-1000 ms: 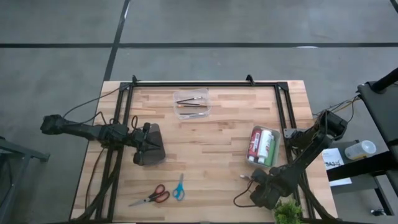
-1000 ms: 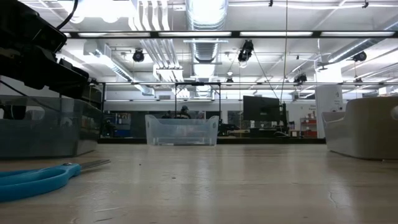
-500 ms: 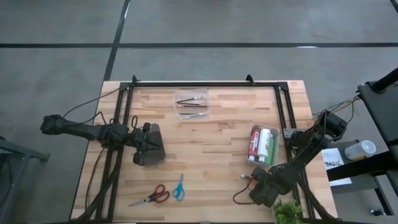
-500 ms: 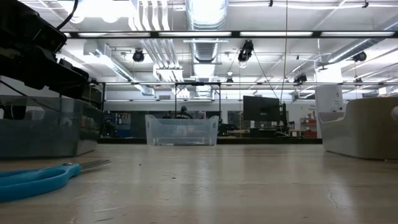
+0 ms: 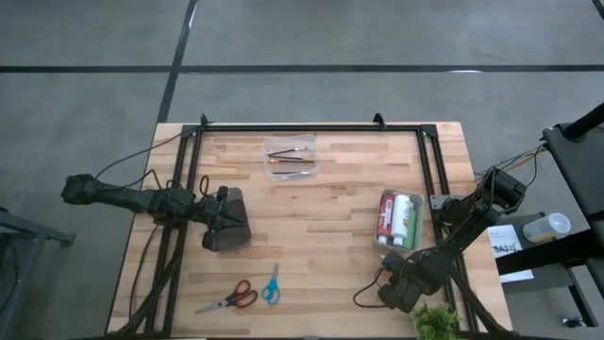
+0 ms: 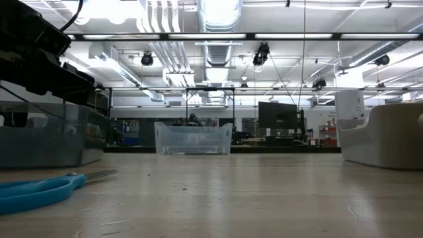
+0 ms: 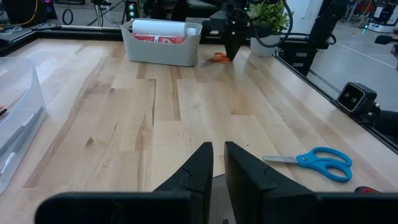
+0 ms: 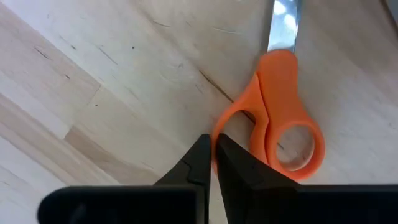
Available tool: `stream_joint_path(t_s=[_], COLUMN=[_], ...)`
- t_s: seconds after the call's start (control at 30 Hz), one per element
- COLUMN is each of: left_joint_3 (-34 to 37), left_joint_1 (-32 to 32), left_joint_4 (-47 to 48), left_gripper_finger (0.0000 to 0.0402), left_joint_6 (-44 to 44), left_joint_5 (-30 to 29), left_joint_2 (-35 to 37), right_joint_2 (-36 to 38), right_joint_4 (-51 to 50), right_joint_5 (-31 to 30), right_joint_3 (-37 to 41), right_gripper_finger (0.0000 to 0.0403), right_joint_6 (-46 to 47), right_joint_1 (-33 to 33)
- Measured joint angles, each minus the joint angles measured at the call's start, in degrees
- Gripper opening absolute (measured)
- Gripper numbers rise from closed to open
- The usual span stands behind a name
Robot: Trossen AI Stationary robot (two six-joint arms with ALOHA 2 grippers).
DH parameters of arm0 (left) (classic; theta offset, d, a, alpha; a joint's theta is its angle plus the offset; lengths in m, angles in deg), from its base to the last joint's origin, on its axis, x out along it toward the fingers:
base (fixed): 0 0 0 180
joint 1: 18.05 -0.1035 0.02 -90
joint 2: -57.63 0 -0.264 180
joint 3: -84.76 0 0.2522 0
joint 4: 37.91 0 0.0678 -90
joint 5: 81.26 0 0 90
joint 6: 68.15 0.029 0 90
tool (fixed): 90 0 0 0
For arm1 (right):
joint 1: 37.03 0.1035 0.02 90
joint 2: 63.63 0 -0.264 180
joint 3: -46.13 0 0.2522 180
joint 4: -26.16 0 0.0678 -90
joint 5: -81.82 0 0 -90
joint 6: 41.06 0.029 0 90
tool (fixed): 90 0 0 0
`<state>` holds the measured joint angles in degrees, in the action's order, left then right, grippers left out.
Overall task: Pick & Place Paint Supplies
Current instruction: Put the orange scissors into the black bin
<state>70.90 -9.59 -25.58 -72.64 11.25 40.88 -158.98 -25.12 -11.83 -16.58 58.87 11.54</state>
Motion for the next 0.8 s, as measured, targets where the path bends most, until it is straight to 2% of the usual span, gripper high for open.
stream_joint_path(t_s=[0.47, 0.8], left_joint_3=[-0.01, -0.02], left_joint_1=[0.0, -0.01], left_joint_4=[0.0, 0.0], left_gripper_finger=[0.0051, 0.0051], left_joint_6=[0.0, 0.0], left_joint_5=[0.01, 0.01], left_joint_2=[0.0, 0.04], right_joint_2=[-0.19, -0.17], right_joint_4=[-0.42, -1.19], right_joint_5=[-0.91, -7.09], right_joint_3=[-1.5, -7.19], right_gripper_finger=[0.0013, 0.0013], right_joint_6=[-2.0, -8.0], right_joint_1=[0.02, -0.03])
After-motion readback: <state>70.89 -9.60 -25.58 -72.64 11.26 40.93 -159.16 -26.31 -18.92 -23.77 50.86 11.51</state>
